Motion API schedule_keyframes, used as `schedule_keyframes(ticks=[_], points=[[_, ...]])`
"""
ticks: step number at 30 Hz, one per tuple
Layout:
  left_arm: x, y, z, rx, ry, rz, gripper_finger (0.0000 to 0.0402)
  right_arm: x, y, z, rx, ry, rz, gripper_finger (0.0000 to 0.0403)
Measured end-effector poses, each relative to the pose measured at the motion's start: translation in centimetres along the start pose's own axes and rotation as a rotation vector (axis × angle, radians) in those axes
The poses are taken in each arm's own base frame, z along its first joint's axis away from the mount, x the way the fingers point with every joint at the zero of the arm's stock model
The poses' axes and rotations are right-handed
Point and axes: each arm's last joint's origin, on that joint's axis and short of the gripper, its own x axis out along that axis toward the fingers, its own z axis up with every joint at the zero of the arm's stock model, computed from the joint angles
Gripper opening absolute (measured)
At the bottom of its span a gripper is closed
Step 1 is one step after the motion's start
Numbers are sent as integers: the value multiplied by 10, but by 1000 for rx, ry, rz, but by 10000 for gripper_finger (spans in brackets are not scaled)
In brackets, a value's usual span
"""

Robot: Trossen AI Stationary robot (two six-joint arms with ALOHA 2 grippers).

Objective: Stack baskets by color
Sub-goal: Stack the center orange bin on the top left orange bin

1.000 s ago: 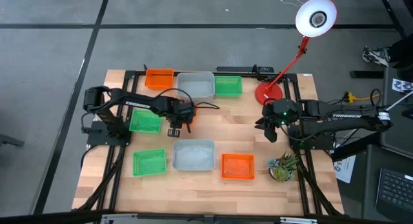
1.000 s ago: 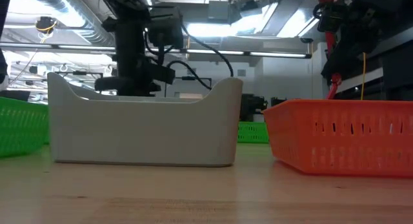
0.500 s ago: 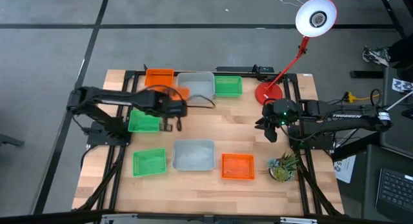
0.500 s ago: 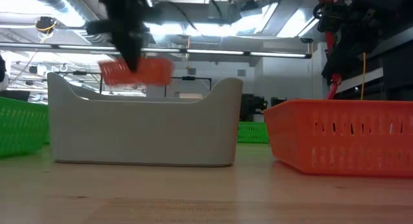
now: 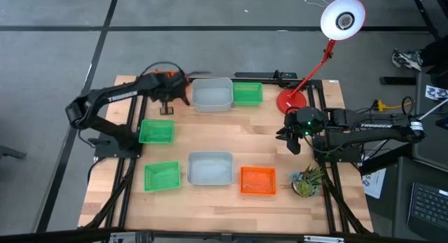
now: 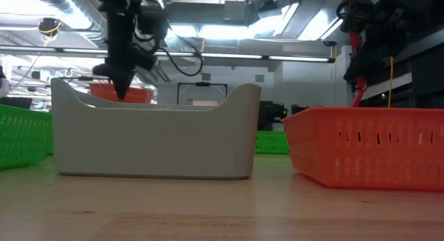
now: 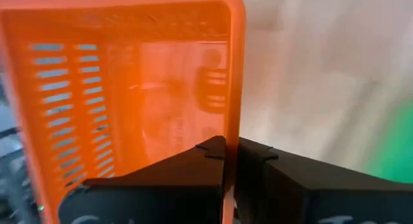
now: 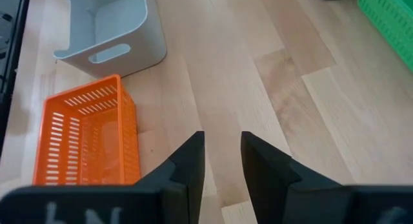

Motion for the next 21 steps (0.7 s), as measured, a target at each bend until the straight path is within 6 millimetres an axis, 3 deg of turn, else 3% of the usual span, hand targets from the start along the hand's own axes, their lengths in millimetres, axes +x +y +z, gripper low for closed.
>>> schedule_keyframes(ticks=[5, 11, 17, 21], points=[[19, 30, -9, 102, -17, 13, 0, 0, 0, 0, 0, 2, 0, 100], [51, 48, -16, 124, -30, -66, 0, 0, 0, 0, -2, 2, 0, 100], [80, 48, -8, 84, 13, -104, 0, 0, 0, 0, 2, 2, 0, 100], [88, 44, -6, 94, 34, -125, 0, 0, 0, 0, 2, 2, -1, 100]])
